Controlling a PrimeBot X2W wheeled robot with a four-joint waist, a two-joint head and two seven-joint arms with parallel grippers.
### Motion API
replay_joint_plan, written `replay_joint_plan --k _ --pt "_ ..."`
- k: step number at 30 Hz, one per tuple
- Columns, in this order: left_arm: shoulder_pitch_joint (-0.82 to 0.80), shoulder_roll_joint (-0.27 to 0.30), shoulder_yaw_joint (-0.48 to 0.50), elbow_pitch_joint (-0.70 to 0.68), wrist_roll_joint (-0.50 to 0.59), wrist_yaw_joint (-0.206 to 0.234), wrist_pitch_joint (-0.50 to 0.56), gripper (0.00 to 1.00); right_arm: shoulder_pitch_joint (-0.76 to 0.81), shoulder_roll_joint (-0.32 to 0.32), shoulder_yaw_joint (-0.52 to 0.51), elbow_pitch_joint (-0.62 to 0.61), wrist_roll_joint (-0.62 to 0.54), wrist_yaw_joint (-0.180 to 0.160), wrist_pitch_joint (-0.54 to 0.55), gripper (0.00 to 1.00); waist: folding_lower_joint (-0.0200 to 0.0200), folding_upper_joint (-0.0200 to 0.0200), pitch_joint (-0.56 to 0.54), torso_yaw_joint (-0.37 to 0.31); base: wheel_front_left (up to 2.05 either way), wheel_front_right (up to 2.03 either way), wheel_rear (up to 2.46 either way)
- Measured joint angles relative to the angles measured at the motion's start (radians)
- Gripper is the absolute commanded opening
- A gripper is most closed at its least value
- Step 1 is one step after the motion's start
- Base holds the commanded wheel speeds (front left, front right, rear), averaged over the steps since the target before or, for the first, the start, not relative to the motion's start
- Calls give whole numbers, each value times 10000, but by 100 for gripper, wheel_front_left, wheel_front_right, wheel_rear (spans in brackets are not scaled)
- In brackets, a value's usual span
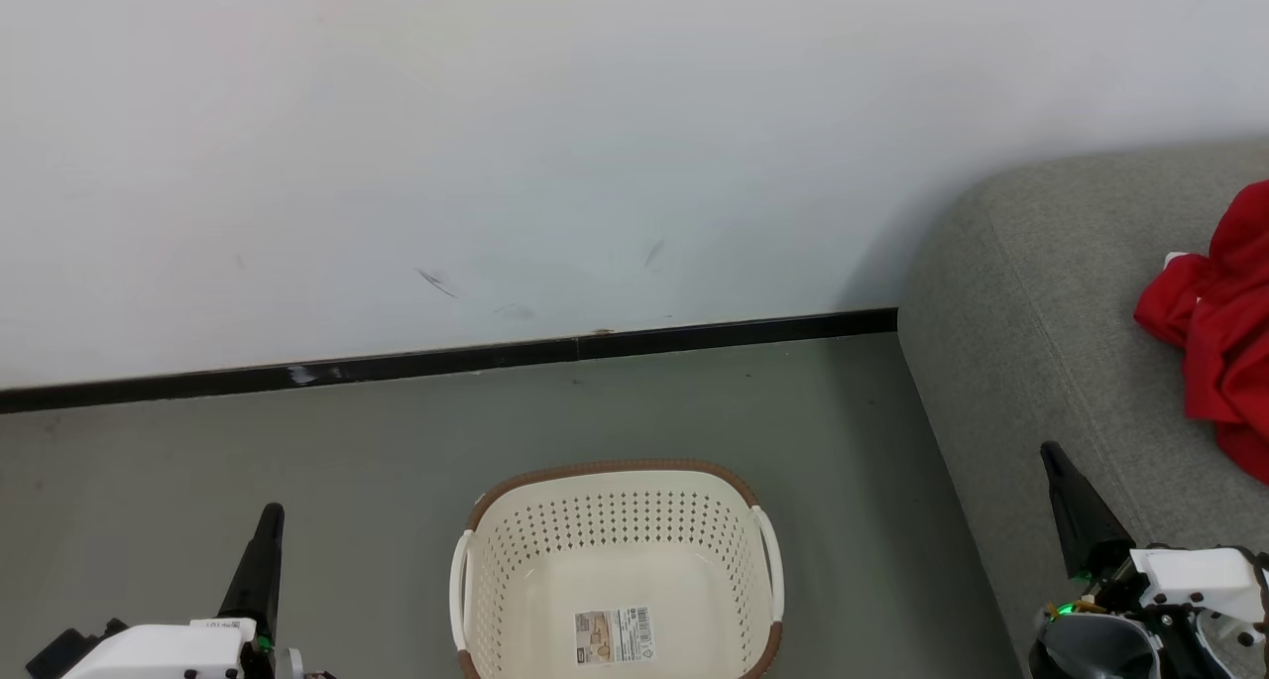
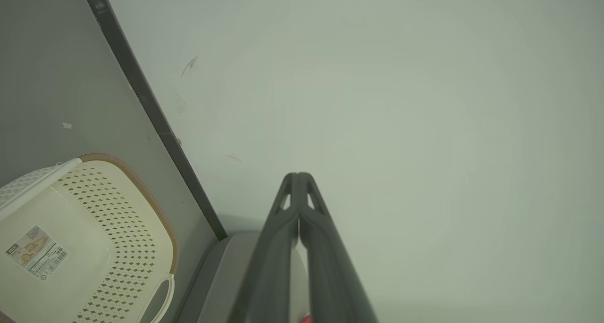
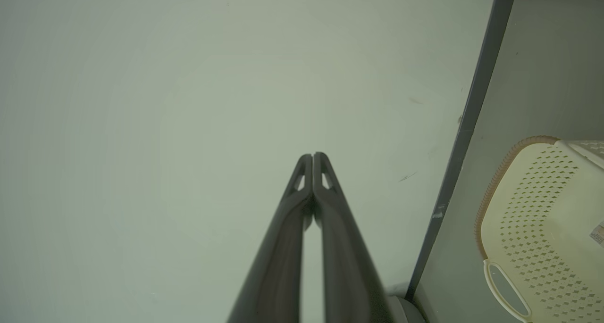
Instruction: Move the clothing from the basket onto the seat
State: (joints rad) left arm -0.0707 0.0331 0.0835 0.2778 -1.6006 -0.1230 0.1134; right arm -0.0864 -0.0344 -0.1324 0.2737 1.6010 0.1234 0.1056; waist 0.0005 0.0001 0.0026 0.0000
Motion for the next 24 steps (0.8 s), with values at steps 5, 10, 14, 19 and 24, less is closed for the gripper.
replay_joint_plan --k 5,10,14,19,24 --pt "0 0 0 -2 0 0 -2 0 0 0 -4 0 0 0 0 0 0 0 0 0 0 0 0" --pt "0 0 0 -4 0 0 -2 0 0 0 -4 0 0 0 0 0 0 0 1 0 0 0 0" --pt "0 0 0 -6 0 0 -2 0 0 0 -6 0 0 0 0 0 -1 0 1 0 0 0 0" --pt "0 0 0 -6 0 0 -2 0 0 0 -6 0 0 0 0 0 -1 0 1 0 0 0 0" --pt "0 0 0 -8 0 0 -2 0 0 0 -6 0 0 0 0 0 -1 0 1 0 0 0 0"
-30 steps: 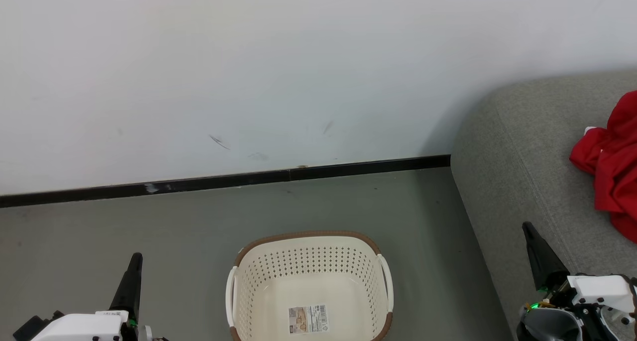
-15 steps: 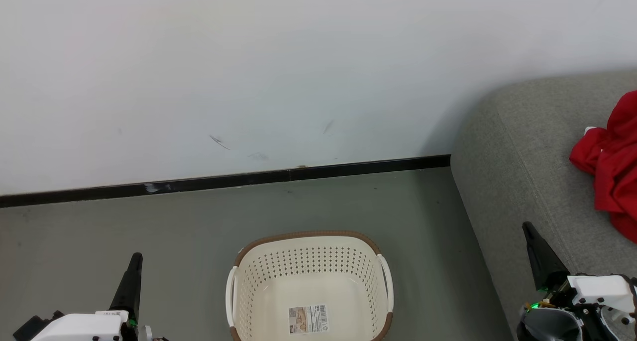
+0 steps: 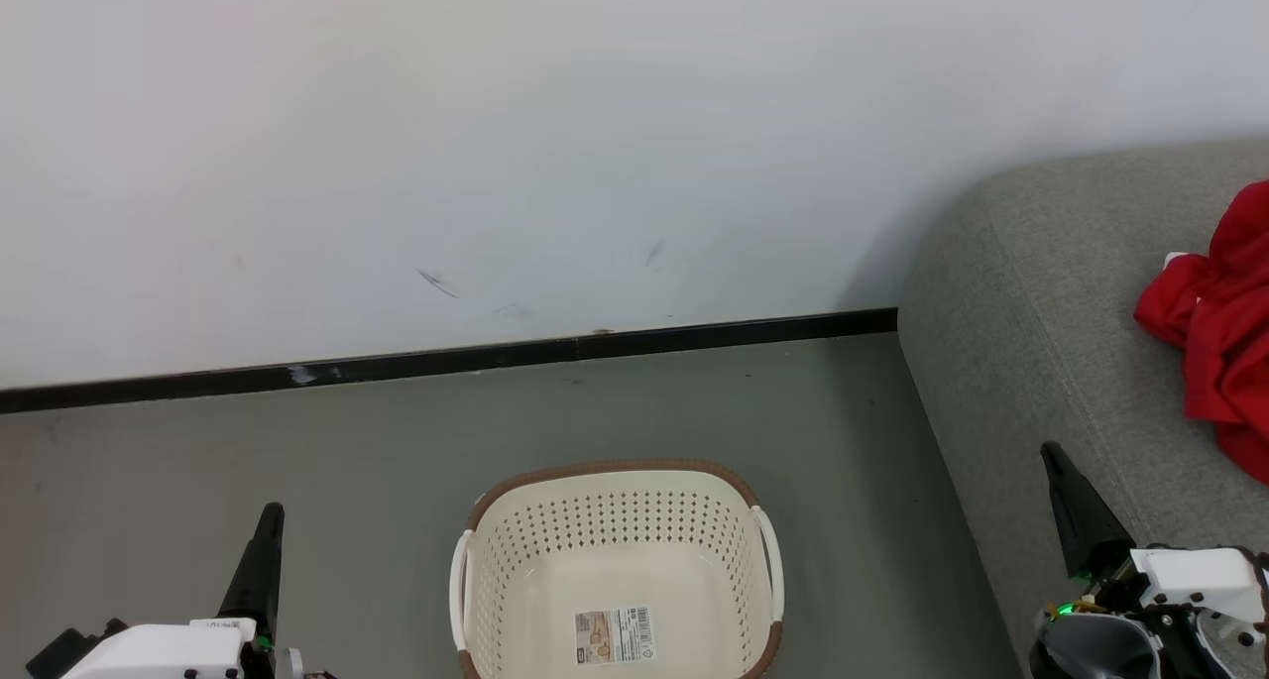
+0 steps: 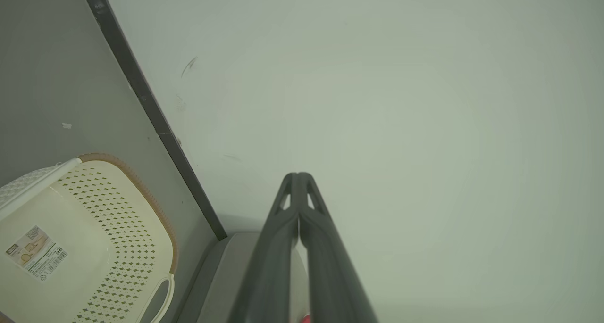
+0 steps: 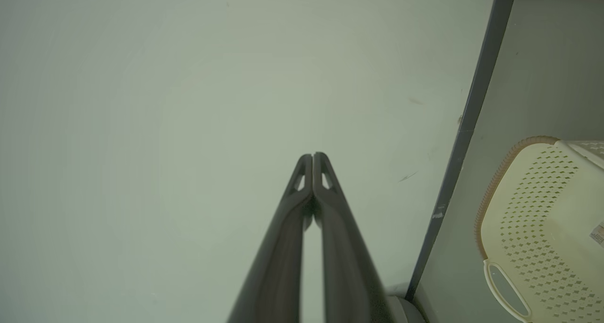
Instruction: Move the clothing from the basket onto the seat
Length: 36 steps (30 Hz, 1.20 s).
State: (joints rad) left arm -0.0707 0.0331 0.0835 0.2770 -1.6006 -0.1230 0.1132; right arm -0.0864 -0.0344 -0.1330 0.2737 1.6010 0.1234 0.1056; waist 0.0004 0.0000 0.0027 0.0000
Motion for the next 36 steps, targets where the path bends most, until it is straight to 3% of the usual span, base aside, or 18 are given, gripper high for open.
replay_joint_plan --k 36 --pt "0 0 0 -6 0 0 0 0 0 0 -6 0 0 0 0 0 -1 0 1 0 0 0 0"
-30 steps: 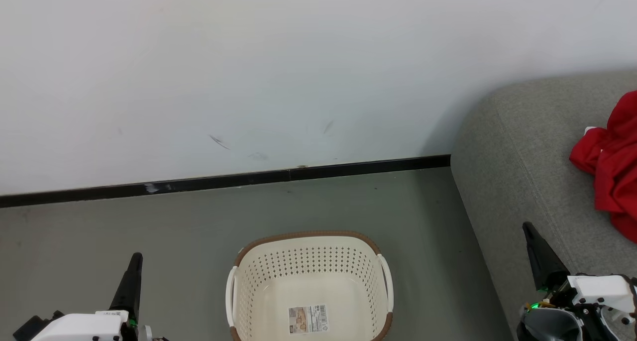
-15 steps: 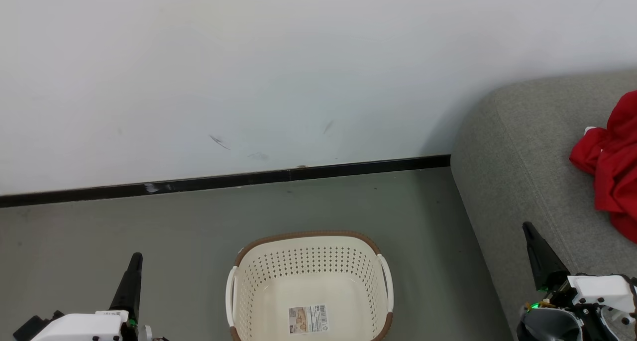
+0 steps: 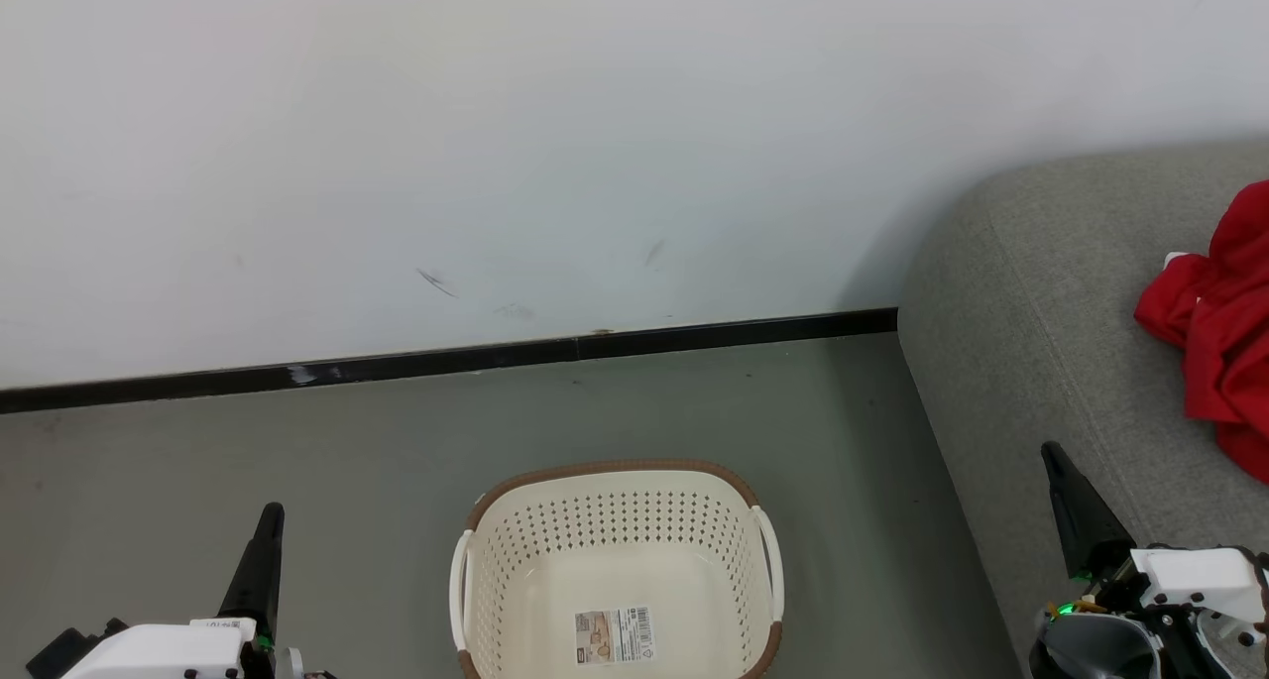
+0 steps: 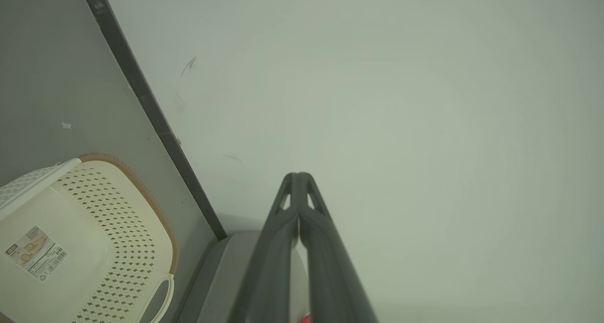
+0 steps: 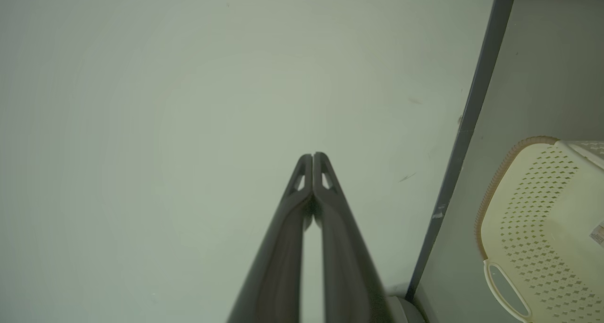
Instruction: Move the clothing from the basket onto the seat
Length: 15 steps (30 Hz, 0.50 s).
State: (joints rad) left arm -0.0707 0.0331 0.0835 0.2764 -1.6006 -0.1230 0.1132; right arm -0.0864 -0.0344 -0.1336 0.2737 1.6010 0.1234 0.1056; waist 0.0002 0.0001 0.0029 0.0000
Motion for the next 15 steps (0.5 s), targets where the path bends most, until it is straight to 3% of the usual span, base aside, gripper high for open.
replay_joint_plan --k 15 --pt "0 0 -2 -2 -2 0 0 0 0 0 0 0 0 0 0 0 0 0 0 0 0 0 0"
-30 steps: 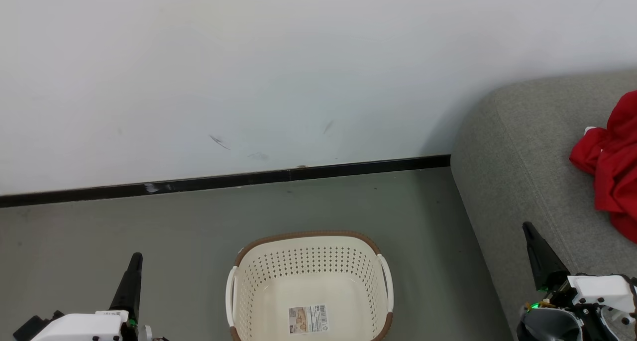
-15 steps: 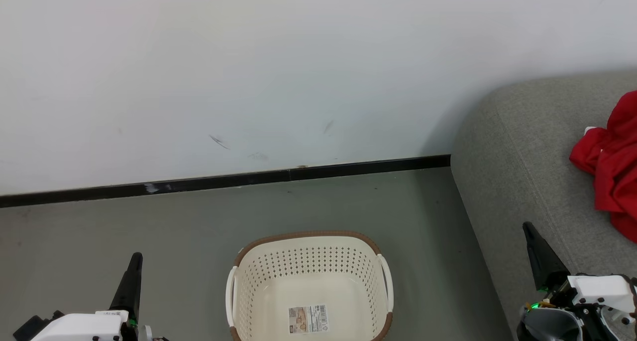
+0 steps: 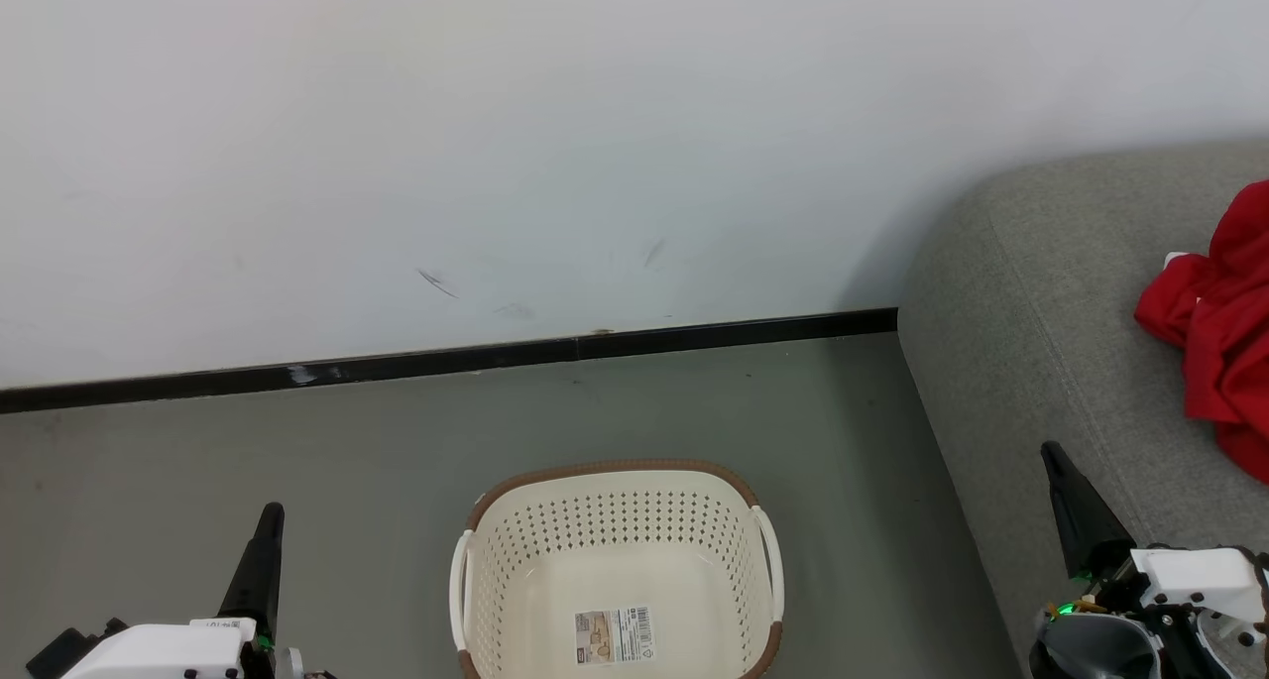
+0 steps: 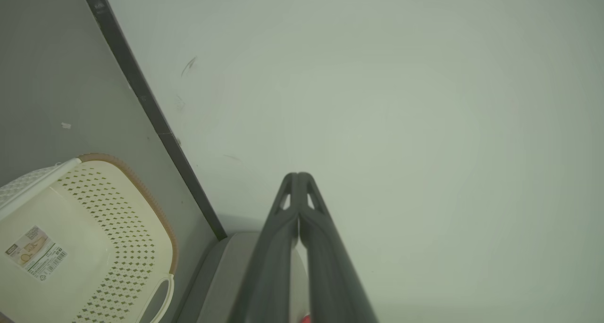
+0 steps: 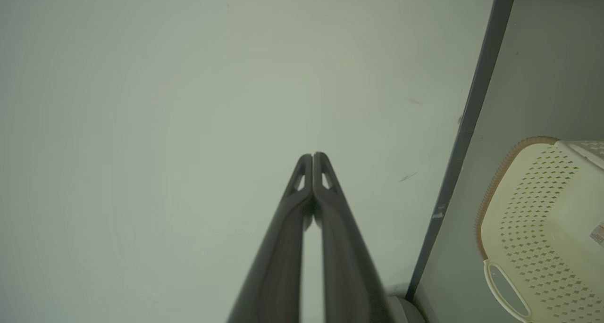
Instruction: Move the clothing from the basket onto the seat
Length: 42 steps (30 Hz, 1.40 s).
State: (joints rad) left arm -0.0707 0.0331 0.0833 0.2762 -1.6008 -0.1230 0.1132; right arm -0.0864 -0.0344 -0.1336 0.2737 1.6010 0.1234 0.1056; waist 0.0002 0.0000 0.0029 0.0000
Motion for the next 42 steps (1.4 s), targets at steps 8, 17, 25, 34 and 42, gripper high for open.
replay_joint_plan --k 8,17,25,34,42 --pt "0 0 0 0 0 0 0 0 0 0 0 0 0 0 0 0 0 0 0 0 0 0 0" --pt "0 0 0 -2 -2 0 0 0 0 0 0 0 0 0 0 0 0 0 0 0 0 0 0" --pt "0 0 0 -2 -2 0 0 0 0 0 -2 0 0 0 0 0 -1 0 0 0 0 0 0" --pt "0 0 0 -4 -2 0 0 0 0 0 -2 0 0 0 0 0 -1 0 0 0 0 0 0" --pt "0 0 0 -4 -2 0 0 0 0 0 -2 0 0 0 0 0 -1 0 0 0 0 0 0"
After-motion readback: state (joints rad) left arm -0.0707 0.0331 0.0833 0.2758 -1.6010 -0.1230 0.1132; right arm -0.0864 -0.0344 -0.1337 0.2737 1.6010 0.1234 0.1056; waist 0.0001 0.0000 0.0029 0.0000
